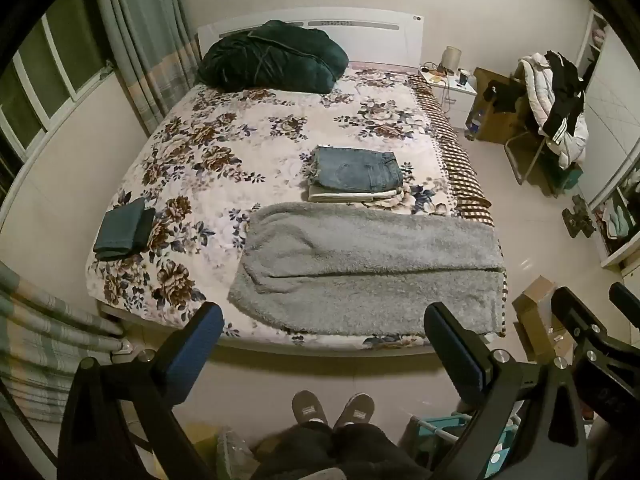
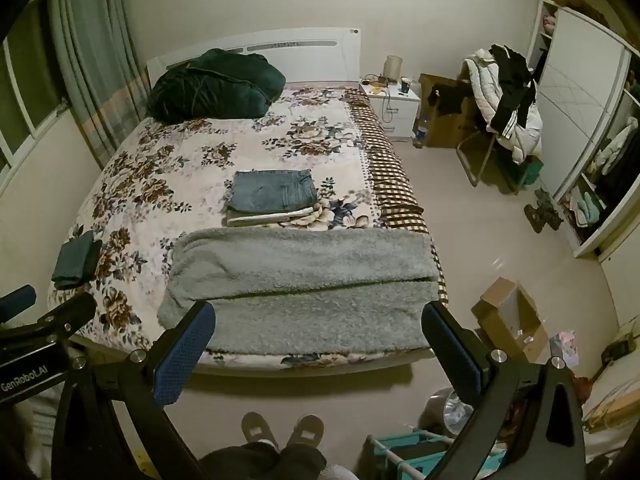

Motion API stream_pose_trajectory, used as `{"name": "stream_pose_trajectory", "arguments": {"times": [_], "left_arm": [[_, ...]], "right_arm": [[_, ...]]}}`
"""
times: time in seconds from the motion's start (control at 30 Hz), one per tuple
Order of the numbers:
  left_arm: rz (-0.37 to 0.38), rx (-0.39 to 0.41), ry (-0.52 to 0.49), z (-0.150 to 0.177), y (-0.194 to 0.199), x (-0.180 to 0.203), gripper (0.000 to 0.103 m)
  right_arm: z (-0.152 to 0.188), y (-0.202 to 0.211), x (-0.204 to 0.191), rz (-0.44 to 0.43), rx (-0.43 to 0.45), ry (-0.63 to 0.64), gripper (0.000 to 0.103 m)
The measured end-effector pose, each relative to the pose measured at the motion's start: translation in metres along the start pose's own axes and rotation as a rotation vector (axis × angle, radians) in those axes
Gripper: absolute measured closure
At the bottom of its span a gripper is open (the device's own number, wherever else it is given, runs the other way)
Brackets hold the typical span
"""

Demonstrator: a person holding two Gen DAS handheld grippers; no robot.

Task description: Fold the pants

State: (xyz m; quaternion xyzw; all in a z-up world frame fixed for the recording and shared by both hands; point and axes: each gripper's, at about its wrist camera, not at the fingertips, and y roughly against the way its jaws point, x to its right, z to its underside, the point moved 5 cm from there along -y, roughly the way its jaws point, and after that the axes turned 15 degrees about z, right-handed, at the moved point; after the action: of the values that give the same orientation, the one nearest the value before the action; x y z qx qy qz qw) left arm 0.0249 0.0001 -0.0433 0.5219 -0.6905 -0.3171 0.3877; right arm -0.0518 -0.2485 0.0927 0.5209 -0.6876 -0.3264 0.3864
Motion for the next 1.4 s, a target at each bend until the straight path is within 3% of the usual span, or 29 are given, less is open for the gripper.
{"name": "stream_pose_trajectory", "arguments": {"times": [1.4], "left_arm": [[0.009, 0.010, 0.001, -0.010, 0.005, 0.000, 0.000]], "right_arm": [[-0.002, 0.001, 0.000, 0.008, -0.002, 0.012, 0.000]]}}
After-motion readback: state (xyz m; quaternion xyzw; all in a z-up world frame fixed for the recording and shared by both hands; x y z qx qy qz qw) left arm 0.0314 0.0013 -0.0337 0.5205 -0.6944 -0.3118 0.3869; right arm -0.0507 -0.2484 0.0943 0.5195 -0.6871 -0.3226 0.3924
